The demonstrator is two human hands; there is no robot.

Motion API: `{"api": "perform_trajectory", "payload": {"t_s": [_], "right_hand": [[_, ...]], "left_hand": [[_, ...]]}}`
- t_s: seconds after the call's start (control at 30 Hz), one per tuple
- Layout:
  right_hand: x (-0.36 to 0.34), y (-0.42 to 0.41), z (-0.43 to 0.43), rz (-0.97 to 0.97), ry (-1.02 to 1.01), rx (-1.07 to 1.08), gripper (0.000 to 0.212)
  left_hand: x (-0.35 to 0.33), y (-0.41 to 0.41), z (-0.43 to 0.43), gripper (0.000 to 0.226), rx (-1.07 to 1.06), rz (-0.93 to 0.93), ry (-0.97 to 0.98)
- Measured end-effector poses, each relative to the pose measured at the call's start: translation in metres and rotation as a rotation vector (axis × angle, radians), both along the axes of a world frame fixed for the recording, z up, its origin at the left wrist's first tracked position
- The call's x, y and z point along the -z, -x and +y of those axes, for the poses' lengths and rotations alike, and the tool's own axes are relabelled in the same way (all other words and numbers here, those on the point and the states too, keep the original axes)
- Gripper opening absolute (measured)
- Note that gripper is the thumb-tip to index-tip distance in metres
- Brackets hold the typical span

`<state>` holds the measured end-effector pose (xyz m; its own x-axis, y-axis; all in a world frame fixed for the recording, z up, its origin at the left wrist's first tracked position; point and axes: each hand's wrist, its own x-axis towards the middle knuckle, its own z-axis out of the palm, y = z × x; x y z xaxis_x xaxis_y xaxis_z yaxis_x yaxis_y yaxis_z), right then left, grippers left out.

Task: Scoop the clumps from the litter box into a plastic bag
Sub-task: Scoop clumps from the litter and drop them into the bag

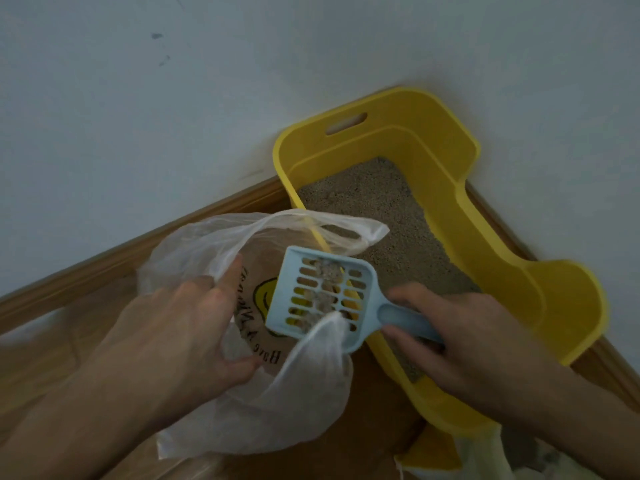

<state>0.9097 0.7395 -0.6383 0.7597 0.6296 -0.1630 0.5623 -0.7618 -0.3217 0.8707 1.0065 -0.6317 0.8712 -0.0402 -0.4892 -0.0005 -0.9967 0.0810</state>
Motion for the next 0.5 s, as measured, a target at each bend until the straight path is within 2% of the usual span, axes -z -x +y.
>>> {"api": "perform_trajectory", "payload": {"t_s": [0.17,0.33,0.5], "right_hand": [[-0.007,-0.011,0.036,-0.046,0.113,-0.058,0.028],[-0.009,-0.017,0.07,-0.21,0.308,-0.216,0.047],[-0.014,-0.011,0.091,-0.219,0.374,-0.331,0.038]], "left_hand": [[0.003,-0.001,0.003,0.105,-0.015,-0.025,0.0],[0.002,0.0,0.001,0.099,-0.024,0.0,-0.022],[-0.001,0.003,0.001,0.107,-0.032,-0.007,-0.054]]}}
